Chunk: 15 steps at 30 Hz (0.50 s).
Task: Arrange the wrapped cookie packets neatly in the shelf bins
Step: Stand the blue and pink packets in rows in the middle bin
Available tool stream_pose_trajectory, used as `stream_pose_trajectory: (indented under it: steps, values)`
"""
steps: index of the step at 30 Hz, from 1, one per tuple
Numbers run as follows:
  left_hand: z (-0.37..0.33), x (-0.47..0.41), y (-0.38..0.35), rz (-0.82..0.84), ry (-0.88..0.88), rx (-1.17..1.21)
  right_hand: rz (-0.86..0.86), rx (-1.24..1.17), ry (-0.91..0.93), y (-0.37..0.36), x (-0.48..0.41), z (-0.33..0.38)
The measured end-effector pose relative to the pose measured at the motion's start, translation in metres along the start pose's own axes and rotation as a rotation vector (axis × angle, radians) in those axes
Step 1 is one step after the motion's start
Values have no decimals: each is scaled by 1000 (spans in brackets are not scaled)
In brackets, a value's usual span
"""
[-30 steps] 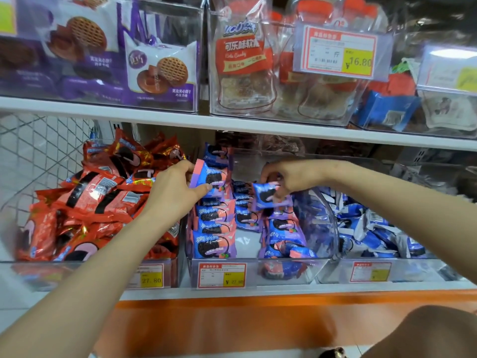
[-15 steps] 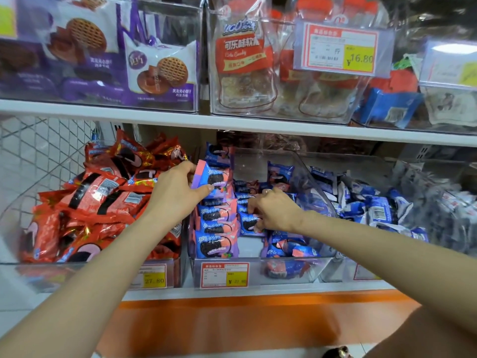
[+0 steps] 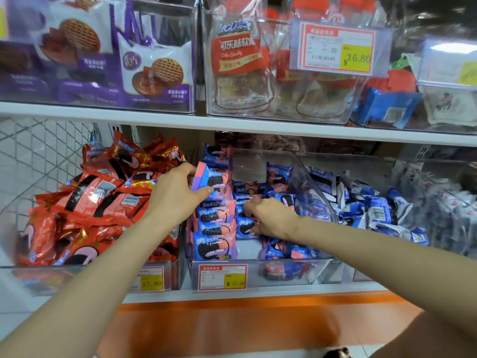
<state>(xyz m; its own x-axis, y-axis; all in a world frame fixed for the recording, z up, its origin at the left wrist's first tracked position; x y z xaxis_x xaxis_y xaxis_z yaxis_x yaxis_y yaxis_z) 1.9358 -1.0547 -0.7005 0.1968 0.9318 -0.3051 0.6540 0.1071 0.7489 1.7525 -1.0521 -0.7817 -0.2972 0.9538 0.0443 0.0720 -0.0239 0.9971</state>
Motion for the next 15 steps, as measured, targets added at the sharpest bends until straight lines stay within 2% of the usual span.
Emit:
stream_pose_trajectory:
  steps: [9,15]
  values:
    - [1,1,1,4,1,9,93,-5,-25,0,0,-8]
    - [2,2,1,7,-2,9,88,-120,-77,-2,-5,-11]
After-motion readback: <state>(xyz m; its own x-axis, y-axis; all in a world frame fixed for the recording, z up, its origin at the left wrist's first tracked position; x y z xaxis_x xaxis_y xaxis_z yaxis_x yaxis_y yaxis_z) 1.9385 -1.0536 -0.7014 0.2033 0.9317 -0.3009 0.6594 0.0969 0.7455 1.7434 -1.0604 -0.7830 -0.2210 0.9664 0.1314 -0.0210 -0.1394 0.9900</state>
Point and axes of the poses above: each hand's wrist, its own x-axis away from the middle knuckle, its own y-axis out of the back of the hand, z = x × y, the point moved 6 cm from there along -x, towards the middle knuckle, and after that the axes turned 4 degrees about -x, right-handed, at the moved point
